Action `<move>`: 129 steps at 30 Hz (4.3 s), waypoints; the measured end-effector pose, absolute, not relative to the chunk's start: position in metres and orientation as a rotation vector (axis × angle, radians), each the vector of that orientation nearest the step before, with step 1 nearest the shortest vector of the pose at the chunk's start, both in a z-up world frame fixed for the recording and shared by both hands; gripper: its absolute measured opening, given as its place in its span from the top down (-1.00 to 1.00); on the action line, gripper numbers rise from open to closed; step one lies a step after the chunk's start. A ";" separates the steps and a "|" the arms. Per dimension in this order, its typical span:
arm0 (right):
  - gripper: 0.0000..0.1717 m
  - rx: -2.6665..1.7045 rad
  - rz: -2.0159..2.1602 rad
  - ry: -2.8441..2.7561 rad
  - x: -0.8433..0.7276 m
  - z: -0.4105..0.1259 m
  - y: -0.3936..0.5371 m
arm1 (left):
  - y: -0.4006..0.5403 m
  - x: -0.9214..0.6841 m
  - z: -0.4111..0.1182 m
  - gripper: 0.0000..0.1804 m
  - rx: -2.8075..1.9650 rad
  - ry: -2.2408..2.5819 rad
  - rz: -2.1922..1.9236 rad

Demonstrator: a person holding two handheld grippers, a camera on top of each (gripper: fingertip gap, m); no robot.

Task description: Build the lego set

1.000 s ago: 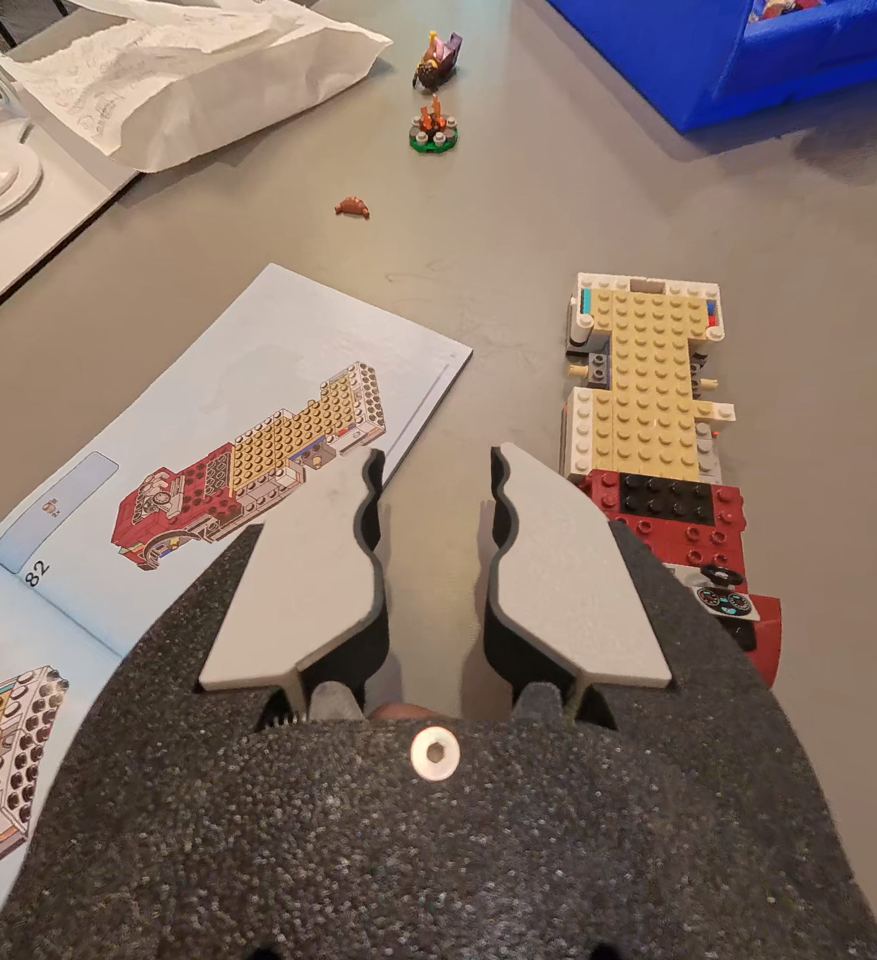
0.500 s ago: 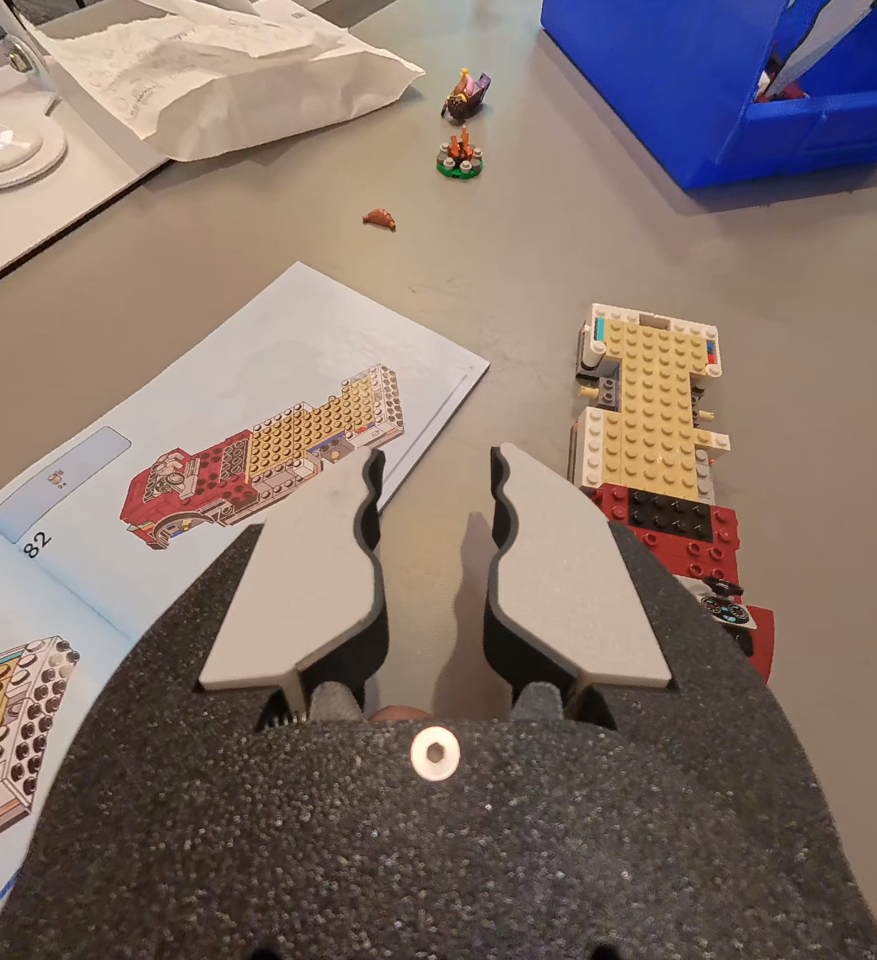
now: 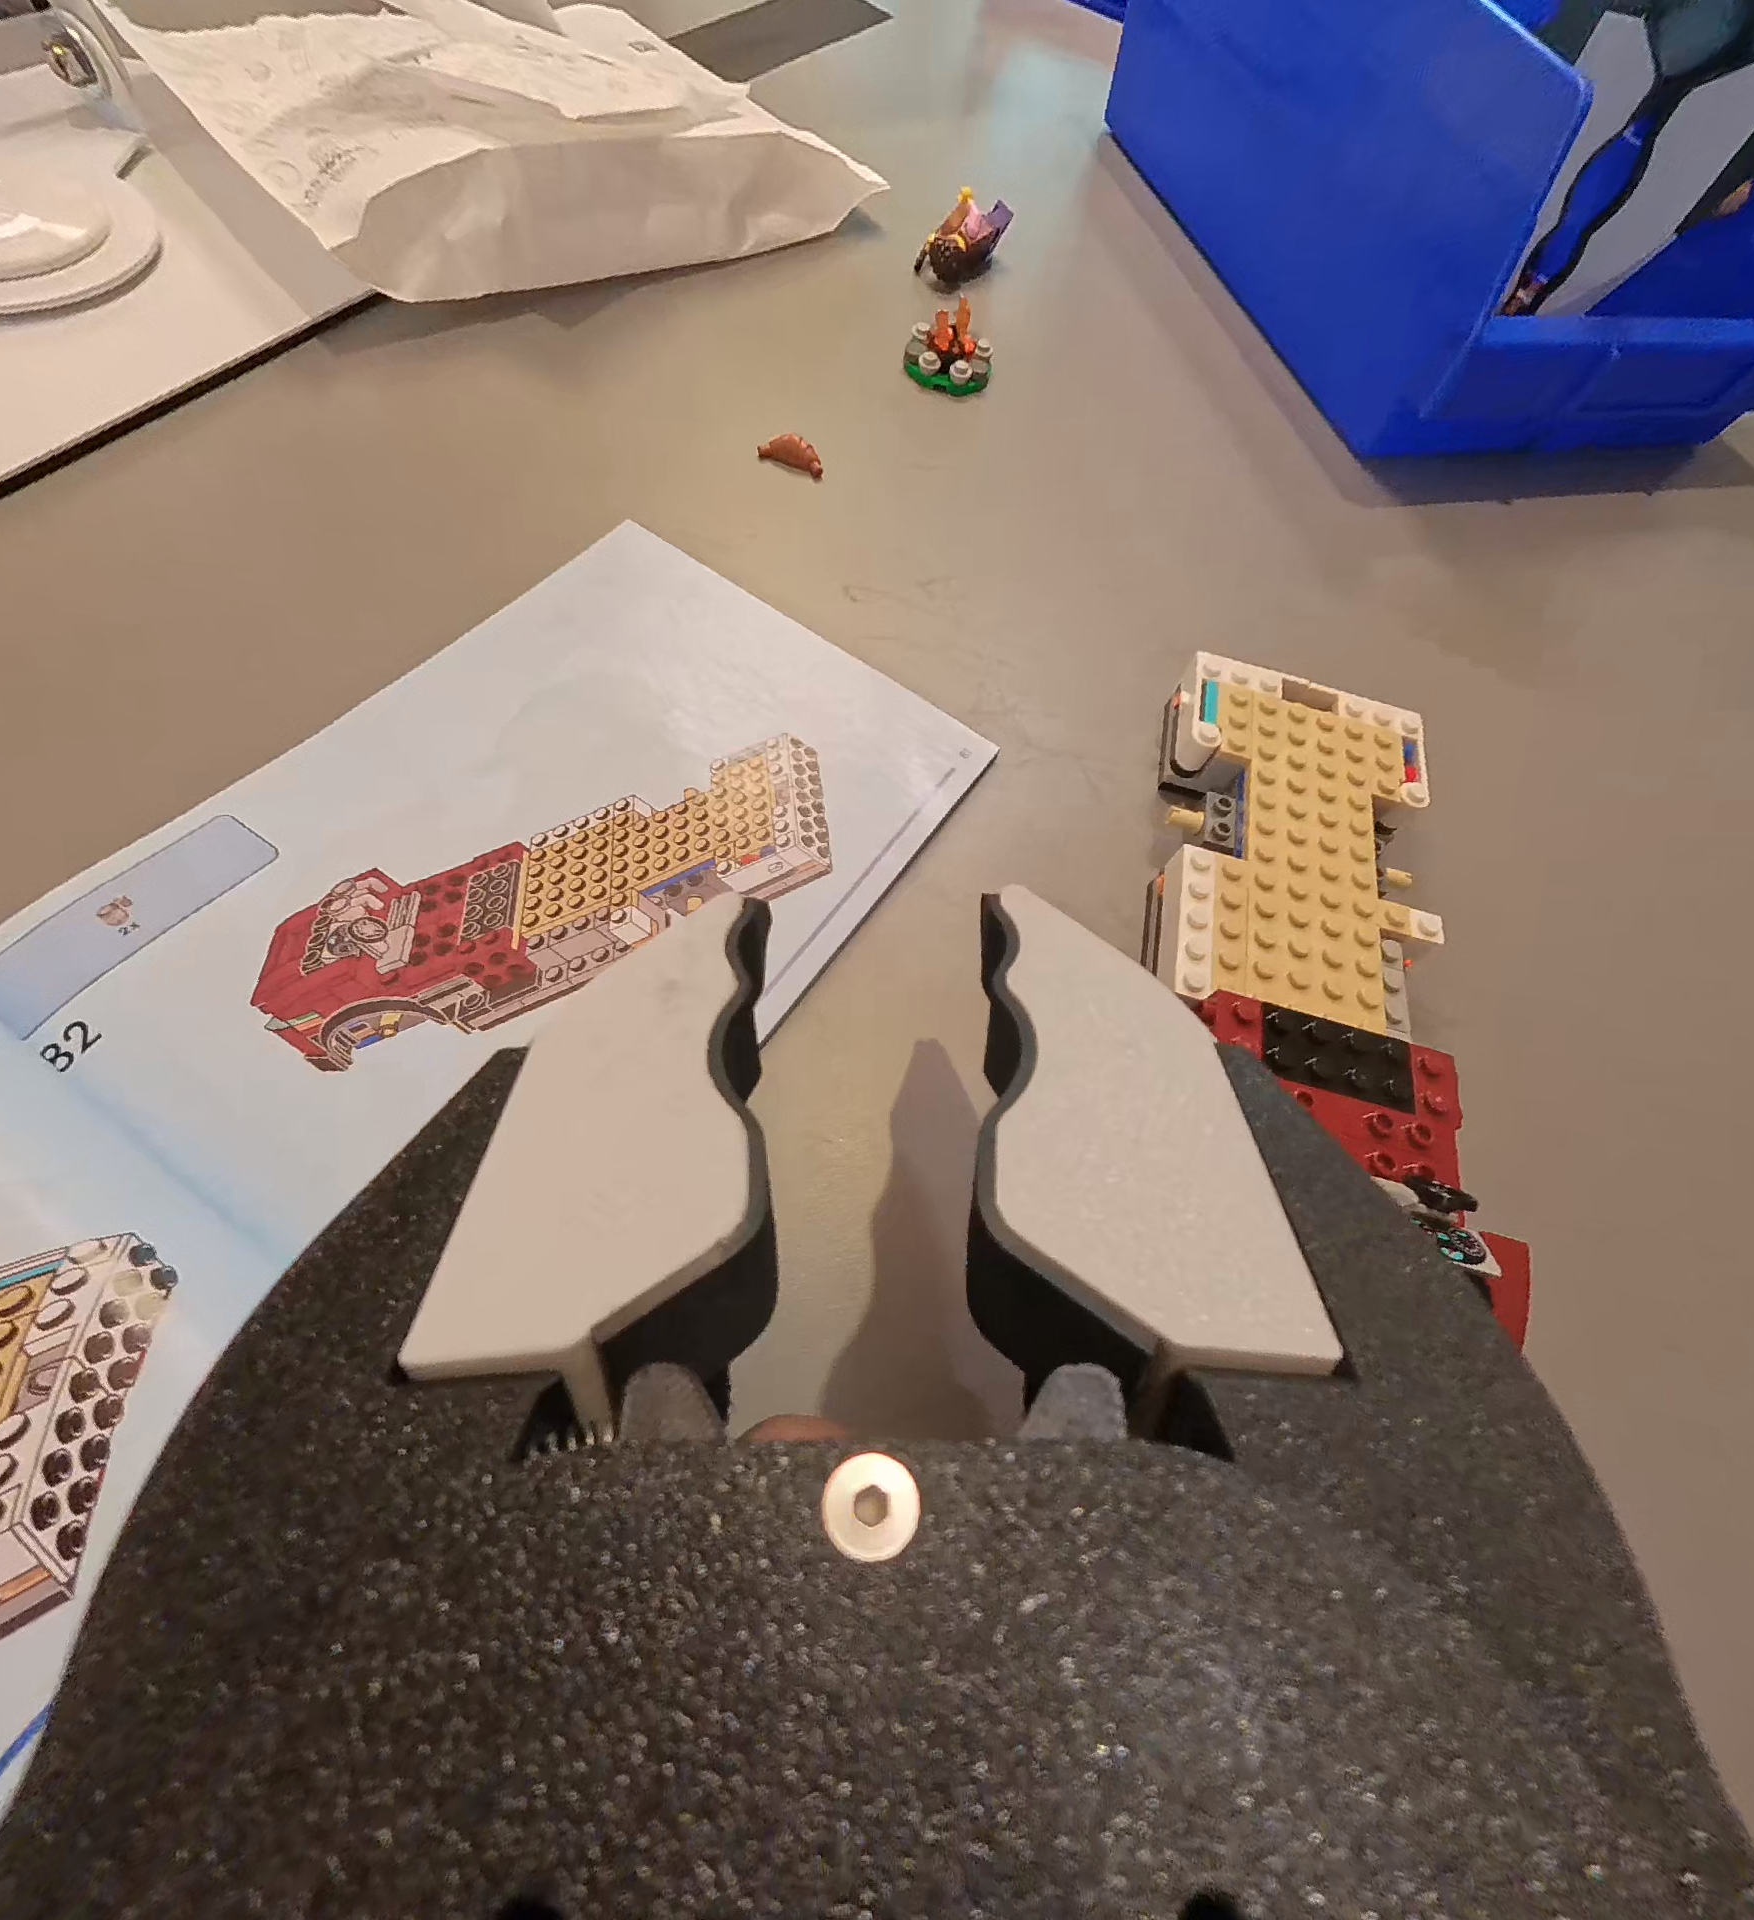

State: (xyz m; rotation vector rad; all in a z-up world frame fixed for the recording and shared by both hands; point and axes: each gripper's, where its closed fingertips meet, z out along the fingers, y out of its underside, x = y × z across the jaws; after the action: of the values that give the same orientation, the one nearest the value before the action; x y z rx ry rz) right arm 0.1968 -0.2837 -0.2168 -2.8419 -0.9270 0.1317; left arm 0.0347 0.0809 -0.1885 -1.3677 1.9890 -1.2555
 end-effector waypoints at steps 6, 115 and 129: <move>0.84 -2.822 0.105 -0.928 0.194 -0.218 -0.284 | 0.082 0.035 -0.190 0.55 -1.382 1.990 -1.254; 0.91 -2.686 -0.295 -0.902 0.157 -0.151 -0.246 | 0.075 0.029 -0.199 0.57 -1.343 2.062 -1.148; 0.92 -2.340 -0.135 -0.874 0.050 -0.166 -0.110 | 0.065 0.018 -0.201 0.55 -1.300 2.142 -1.155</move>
State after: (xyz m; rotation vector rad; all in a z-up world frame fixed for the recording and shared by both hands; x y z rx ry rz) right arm 0.0498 -0.1105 -0.1655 -2.3397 -0.8744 -0.1350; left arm 0.0175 0.0647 -0.2012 -1.3004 2.1416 -1.1547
